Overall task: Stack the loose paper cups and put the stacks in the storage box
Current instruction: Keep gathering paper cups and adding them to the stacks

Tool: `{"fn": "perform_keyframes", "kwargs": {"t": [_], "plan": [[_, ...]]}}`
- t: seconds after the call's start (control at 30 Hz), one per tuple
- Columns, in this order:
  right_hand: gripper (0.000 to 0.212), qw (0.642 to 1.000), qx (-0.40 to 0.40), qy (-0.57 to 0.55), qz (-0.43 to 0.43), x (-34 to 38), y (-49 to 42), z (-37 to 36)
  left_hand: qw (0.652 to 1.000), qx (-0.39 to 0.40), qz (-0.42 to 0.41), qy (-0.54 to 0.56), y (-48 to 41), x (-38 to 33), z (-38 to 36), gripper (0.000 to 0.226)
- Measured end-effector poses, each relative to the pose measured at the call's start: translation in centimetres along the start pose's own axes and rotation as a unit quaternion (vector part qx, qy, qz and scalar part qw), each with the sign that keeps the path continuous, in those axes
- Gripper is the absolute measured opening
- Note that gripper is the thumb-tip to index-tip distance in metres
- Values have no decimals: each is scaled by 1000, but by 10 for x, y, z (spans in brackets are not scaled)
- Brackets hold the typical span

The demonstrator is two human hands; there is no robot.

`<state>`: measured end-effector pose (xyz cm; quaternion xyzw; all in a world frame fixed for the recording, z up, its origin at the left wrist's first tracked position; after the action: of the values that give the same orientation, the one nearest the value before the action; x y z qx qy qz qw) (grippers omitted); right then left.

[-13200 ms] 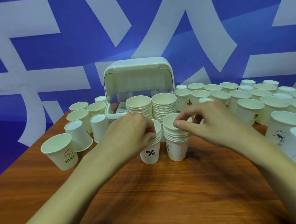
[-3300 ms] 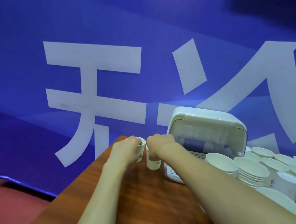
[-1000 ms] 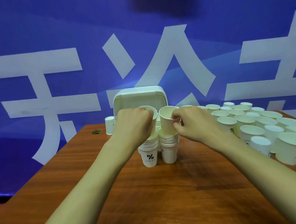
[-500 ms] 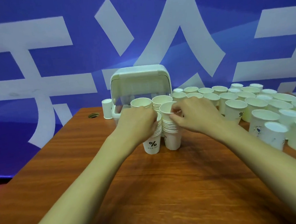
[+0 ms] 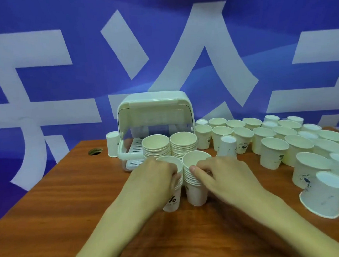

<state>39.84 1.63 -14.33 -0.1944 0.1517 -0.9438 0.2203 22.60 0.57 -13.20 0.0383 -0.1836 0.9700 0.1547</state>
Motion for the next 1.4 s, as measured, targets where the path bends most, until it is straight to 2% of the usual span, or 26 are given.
{"fn": "perform_keyframes", "kwargs": {"t": [0.1, 0.17, 0.23, 0.33, 0.43, 0.57, 0.77, 0.9, 1.07, 1.17, 1.23, 1.3, 1.4], "plan": [[40, 999, -39, -34, -11, -7, -1, 14, 1000, 4, 16, -12, -3, -1, 10, 33], [36, 991, -109, -77, -31, -22, -7, 30, 1000, -17, 15, 1, -11, -2, 24, 37], [26, 985, -145, -69, -59, -43, -19, 42, 999, -47, 16, 10, -27, 0, 41, 35], [19, 987, -109, -46, -107, -73, -34, 41, 998, -57, 31, -5, -56, 5, 56, 26], [18, 990, -81, -12, -116, -84, -44, 34, 998, -56, 33, -23, -72, 14, 58, 22], [20, 994, -74, -22, -77, -55, -69, 39, 994, -44, 82, -52, -72, 59, 46, 16], [20, 997, -33, 19, 65, 39, -144, 35, 978, 4, 184, -102, -64, 165, -2, 20], [22, 993, 28, 32, 110, 76, -187, 8, 972, 43, 202, -108, -68, 213, -47, 11], [24, 988, 60, 52, 130, 95, -212, -18, 971, 93, 205, -87, -82, 249, -95, 44], [30, 992, 53, 43, 101, 80, -210, -9, 975, 107, 187, -59, -98, 255, -113, 71], [22, 996, 31, 46, 64, 56, -204, 7, 975, 120, 182, -46, -110, 256, -121, 85], [14, 999, 9, 35, 16, 22, -195, 28, 977, 124, 171, -35, -118, 255, -129, 86], [10, 998, -4, 36, -45, -30, -178, 54, 981, 101, 166, -7, -125, 252, -136, 71]]}}
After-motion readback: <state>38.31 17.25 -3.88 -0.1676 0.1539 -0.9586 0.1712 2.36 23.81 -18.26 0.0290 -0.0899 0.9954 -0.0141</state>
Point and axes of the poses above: each hand's wrist, its own y-axis away from the middle knuckle, its own z-axis out of the back of the hand, x = y × z, the point moved 3 cm from there along -y, towards the middle knuckle, and after that the axes turned 9 degrees about -y, right-handed, at the moved point
